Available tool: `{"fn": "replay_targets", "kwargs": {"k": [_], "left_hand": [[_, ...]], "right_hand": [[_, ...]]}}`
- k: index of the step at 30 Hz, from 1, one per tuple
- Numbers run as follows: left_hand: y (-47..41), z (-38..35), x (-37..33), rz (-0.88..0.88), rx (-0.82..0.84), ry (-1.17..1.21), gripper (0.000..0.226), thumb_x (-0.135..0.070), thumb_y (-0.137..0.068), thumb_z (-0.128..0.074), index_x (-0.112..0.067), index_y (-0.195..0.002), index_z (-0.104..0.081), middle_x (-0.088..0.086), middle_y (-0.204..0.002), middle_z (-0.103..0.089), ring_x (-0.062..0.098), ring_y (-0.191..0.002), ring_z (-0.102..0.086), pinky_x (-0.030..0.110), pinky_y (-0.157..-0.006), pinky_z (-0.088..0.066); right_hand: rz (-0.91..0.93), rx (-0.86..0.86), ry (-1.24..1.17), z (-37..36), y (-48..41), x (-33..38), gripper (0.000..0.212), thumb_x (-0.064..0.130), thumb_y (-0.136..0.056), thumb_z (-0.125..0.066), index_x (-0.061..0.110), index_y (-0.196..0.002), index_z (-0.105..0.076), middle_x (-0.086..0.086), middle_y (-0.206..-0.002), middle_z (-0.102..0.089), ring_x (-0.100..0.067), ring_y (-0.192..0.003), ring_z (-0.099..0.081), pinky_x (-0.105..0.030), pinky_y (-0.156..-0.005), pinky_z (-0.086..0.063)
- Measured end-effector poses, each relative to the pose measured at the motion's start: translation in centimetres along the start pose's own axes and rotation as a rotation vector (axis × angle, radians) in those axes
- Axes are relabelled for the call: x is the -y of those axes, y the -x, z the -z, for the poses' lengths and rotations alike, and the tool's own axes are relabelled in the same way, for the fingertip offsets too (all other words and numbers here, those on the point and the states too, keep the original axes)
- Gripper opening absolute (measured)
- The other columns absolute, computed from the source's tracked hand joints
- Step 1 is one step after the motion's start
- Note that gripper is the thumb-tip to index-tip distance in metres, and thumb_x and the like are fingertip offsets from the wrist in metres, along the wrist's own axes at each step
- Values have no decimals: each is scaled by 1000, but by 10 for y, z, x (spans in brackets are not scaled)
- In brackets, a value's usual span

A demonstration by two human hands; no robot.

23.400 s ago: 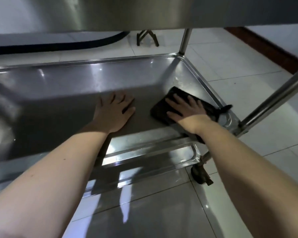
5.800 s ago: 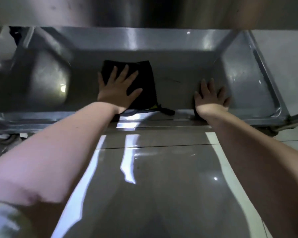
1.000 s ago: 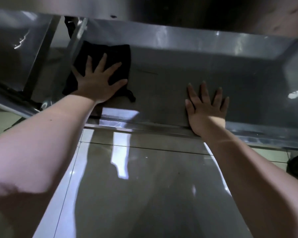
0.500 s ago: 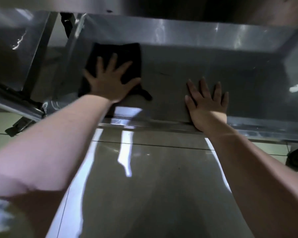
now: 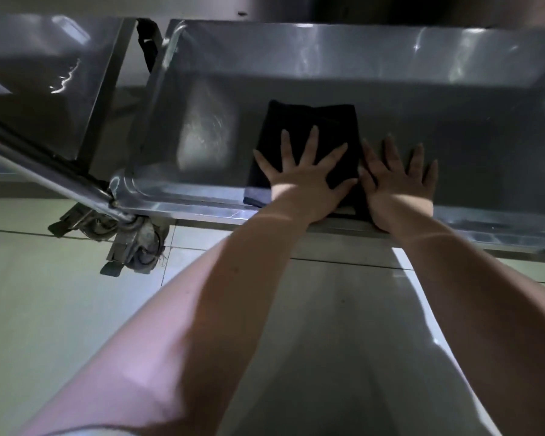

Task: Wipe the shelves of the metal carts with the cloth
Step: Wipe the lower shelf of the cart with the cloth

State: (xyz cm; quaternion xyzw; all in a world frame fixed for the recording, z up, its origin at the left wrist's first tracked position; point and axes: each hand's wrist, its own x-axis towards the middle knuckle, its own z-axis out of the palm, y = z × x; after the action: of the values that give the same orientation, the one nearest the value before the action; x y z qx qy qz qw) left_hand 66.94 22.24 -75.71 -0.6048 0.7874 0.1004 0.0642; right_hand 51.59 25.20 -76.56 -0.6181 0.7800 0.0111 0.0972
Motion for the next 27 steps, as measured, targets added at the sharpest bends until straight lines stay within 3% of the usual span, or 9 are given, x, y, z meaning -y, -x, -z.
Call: {"fn": "replay_targets", "kwargs": {"k": [3,7,9,15,20,24,27], "left_hand": [[9,7,59,38,-37,17,75,-91,-73,-25,-66,-142,-6,-16,-162,11,34,-147,20,74,-102,16],[30,23,173,288,35,26,75,-92,-73,-28,-68,-139,-4,-18,-161,16,34,-148,18,74,-107,9],[40,25,202,326,78,18,73,-91,-74,-28,-70,-139,0,-17,-161,18,33,-147,19,72,-109,9],[47,25,191,319,106,-2,70,-88,-79,-22,-69,-138,9,-13,-160,23,36,-146,22,70,-108,13],[47,27,188,321,117,7,68,-88,-79,-22,-70,-138,8,-14,-160,21,35,-147,20,70,-110,11],[48,25,189,322,95,17,63,-86,-81,-22,-74,-134,10,-15,-161,20,36,-147,20,70,-110,11],[47,20,165,306,84,9,60,-86,-82,-22,-77,-129,13,-14,-161,19,39,-146,19,72,-108,11]], "right_hand": [[5,-4,-39,2,0,0,51,56,-100,-21,55,-150,-8,13,-164,1,-34,-149,10,-53,-117,10],[-6,-14,-29,2,-2,4,51,56,-100,-22,55,-149,-9,12,-164,-1,-35,-149,9,-54,-117,10],[-7,-21,-23,1,-2,5,52,56,-100,-22,55,-149,-9,12,-164,-1,-36,-149,8,-55,-116,10],[3,40,-9,3,-5,-2,53,55,-100,-24,55,-149,-5,13,-164,4,-35,-149,9,-56,-117,8],[199,140,85,28,-2,-62,55,57,-98,-24,55,-149,-2,15,-164,3,-28,-150,3,-52,-119,0],[62,165,25,27,19,-111,55,65,-96,-23,62,-145,1,22,-161,11,-36,-148,12,-48,-120,7],[64,105,47,19,21,-111,53,62,-97,-19,59,-147,1,20,-161,10,-40,-148,12,-50,-119,7]]}}
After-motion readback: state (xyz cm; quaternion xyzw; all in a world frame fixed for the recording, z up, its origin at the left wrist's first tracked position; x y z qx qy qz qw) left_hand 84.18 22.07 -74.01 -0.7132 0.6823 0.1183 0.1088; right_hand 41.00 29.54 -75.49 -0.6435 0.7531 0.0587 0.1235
